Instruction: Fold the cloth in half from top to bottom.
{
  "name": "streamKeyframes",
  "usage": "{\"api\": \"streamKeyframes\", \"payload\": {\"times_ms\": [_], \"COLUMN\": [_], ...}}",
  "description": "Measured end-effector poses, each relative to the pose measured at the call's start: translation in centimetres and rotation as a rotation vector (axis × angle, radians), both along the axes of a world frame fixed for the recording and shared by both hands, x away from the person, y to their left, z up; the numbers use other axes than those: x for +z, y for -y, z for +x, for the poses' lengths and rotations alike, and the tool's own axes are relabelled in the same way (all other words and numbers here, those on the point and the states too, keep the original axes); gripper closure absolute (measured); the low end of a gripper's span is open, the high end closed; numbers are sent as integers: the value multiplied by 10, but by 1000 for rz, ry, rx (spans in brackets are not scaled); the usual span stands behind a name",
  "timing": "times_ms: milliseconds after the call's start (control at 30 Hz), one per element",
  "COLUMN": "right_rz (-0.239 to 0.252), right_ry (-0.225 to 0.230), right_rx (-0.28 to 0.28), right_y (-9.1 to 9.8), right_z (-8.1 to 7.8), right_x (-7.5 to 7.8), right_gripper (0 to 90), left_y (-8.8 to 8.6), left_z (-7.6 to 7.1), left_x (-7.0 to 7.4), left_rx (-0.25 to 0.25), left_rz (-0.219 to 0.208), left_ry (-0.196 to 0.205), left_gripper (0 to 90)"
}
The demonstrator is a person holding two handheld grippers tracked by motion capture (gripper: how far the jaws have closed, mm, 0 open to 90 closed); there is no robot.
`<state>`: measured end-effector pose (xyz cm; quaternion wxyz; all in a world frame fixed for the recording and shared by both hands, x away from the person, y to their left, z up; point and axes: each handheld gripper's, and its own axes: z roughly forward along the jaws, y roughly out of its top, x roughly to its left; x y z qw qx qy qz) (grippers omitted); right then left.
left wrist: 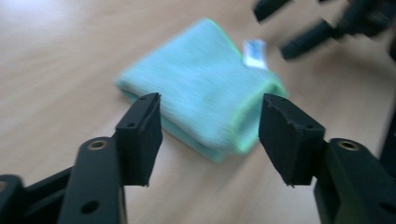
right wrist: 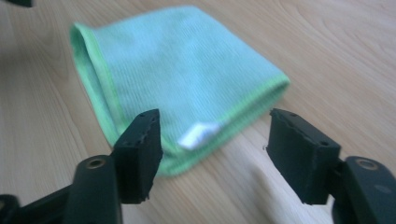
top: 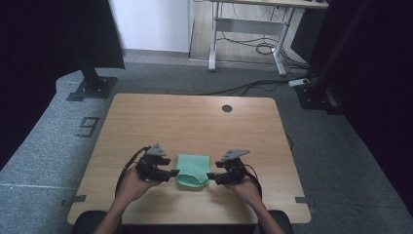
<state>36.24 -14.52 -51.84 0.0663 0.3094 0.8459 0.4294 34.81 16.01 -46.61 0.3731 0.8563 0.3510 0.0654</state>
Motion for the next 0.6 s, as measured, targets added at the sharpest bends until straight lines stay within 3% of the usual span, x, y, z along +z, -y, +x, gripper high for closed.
{"api": "streamKeyframes", "payload": {"times_ms": [167, 233, 433, 600], "right_rz": [-23, -40, -104, -157], "right_ry": [-4, -4, -17, 2], "right_rx": [-25, -37, -40, -35], "right_y": [-18, -21, -18, -16], "right_z": [6, 7, 0, -5], "right_x": [-2, -6, -19, -24], "right_gripper": [263, 258, 245, 237], "left_y": [6, 6, 3, 6], "left_z": [15, 13, 4, 3], "left_x": [-28, -37, -51, -62], "left_rx": [42, 51, 65, 71], "left_rz": [44, 81, 109, 132], "left_ry": [-37, -42, -48, -46], "left_gripper": [348, 344, 345, 344]}}
